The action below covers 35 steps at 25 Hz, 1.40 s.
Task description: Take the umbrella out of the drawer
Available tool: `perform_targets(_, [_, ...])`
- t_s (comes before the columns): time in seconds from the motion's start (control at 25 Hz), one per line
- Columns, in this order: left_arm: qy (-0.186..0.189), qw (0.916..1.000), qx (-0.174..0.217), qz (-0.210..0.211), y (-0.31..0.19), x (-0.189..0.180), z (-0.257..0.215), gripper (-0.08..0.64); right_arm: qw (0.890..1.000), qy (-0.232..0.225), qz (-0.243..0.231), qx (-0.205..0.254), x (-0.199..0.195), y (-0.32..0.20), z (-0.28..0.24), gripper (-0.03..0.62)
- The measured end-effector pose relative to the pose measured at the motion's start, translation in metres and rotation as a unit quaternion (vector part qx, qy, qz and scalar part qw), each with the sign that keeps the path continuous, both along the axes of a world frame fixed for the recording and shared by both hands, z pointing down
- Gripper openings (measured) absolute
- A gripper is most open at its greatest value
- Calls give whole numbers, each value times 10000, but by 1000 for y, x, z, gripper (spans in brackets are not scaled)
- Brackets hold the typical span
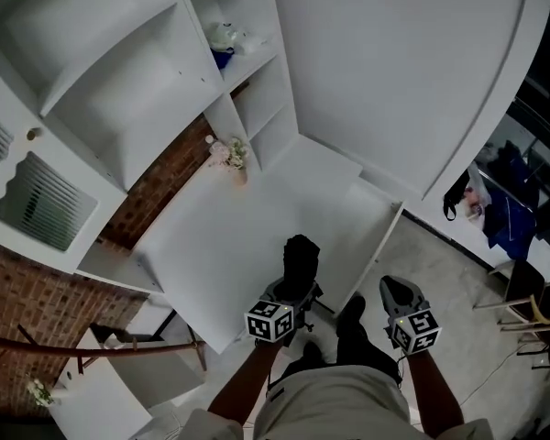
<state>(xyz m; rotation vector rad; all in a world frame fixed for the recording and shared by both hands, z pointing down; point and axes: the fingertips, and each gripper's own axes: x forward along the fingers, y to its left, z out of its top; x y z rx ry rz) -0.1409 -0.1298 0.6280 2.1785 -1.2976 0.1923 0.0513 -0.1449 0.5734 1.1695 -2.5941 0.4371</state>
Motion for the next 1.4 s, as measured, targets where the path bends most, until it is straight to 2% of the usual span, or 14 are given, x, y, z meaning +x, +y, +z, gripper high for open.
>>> perform_targets(0.28, [107, 9995, 183, 215, 43, -10, -21, 227, 9997, 52, 198, 163, 3, 46, -17, 35])
perform_targets(0.52, [387, 9981, 231, 416, 64, -4, -36, 227, 9983, 201, 501, 214, 23, 80, -27, 35])
perform_targets(0.76, [500, 9972, 327, 455, 77, 4, -52, 227, 9969, 201, 715, 274, 47, 102, -45, 35])
perform_targets(1.16, [504, 9950, 806, 294, 75, 31, -97, 227, 9939, 48, 850, 695, 104, 96, -76, 35])
perform_targets(1.4, [483, 9921, 1156, 6, 76, 47, -129, 227, 9925, -48, 692, 1008, 134, 90, -104, 35])
